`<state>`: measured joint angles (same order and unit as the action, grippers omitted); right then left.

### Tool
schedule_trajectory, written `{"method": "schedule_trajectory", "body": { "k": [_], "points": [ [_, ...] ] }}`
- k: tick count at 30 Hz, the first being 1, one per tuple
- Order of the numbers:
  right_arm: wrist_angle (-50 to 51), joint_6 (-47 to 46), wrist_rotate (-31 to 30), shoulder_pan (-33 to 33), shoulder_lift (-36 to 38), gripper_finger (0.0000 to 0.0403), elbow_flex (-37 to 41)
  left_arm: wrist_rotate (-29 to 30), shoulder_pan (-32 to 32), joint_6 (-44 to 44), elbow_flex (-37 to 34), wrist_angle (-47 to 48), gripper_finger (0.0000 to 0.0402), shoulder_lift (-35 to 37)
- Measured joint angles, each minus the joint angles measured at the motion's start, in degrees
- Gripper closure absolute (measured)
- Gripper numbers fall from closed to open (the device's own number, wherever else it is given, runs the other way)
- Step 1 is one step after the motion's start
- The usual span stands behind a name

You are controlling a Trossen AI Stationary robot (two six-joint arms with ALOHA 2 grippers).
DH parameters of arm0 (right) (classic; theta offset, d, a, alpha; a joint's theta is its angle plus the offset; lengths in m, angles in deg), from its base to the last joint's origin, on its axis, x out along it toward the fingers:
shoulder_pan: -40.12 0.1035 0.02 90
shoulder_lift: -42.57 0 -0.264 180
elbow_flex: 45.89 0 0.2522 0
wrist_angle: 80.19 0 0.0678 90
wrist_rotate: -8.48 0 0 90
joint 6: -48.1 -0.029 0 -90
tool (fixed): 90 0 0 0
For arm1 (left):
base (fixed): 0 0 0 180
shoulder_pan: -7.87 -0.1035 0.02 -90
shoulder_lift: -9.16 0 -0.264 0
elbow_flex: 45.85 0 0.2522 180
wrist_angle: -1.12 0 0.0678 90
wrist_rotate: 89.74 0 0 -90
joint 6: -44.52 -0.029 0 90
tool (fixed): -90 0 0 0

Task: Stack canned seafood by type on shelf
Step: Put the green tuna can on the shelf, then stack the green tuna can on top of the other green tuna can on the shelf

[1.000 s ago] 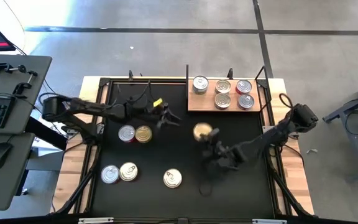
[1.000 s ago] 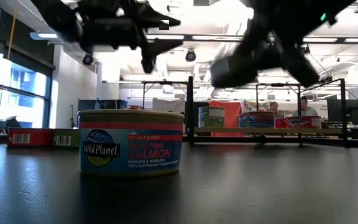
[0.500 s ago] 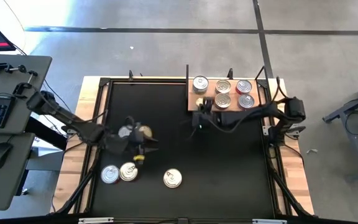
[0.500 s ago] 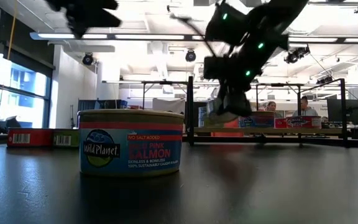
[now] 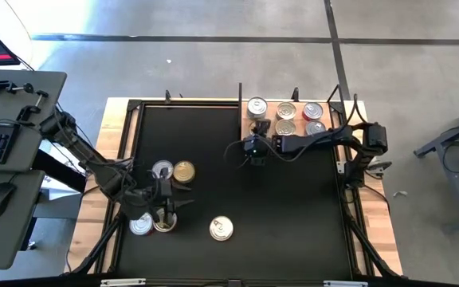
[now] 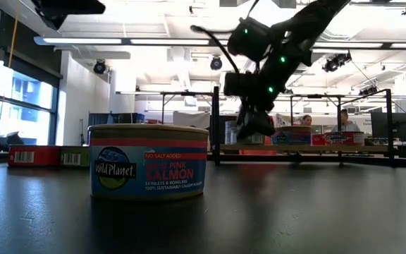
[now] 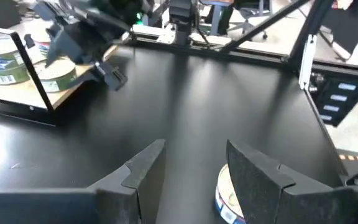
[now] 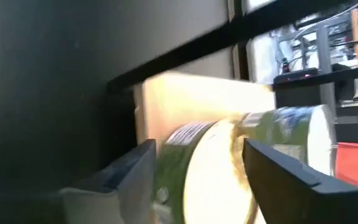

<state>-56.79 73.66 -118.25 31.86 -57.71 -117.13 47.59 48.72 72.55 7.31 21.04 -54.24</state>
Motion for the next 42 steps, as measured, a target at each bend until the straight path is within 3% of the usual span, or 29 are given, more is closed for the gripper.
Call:
{"method": "schedule_trajectory", "body": {
  "k": [3, 8, 13, 18, 23, 29, 33, 36, 42],
  "points": [
    [1.9, -0.2, -0.6, 0.6, 0.1, 0.0155, -1.9, 0.5, 0.8, 2.2, 0.0, 3.2, 0.0241, 0.0],
    [10.1, -5.7, -3.1, 3.4, 0.1, 0.0149, -7.1, 3.5, 0.8, 9.8, 0.0, 11.0, 0.0241, 0.0],
    [19.8, -15.6, -5.0, 8.8, 1.4, 0.0148, -10.3, 3.3, 1.0, 19.1, 0.0, 21.0, 0.0241, 0.0],
    [23.2, -28.0, -4.8, 17.0, 5.3, 0.0147, -7.0, 2.5, 1.3, 30.4, 0.0, 30.1, 0.0241, -1.1],
    [18.9, -41.9, -4.8, 27.2, 7.8, 0.0147, -2.3, 0.8, -1.0, 33.4, -0.5, 31.6, 0.0241, -5.0],
    [0.9, -46.1, -6.6, 37.0, 7.7, 0.0147, 3.4, -7.6, -12.9, 38.2, -3.3, 31.0, 0.0241, -11.2],
    [-9.7, -45.0, -13.4, 40.9, 7.7, 0.0147, 6.2, -10.8, -22.1, 37.1, -4.2, 30.7, 0.0241, -15.2],
    [-11.2, -44.5, -18.0, 42.4, 7.7, 0.0147, 6.7, -11.9, -27.7, 31.2, -4.0, 25.7, 0.0241, -18.2],
    [-11.0, -44.6, -18.4, 42.5, 7.7, 0.0147, 6.7, -19.3, -33.9, 11.2, -4.0, -1.2, 0.0241, -24.5]
  ]
}}
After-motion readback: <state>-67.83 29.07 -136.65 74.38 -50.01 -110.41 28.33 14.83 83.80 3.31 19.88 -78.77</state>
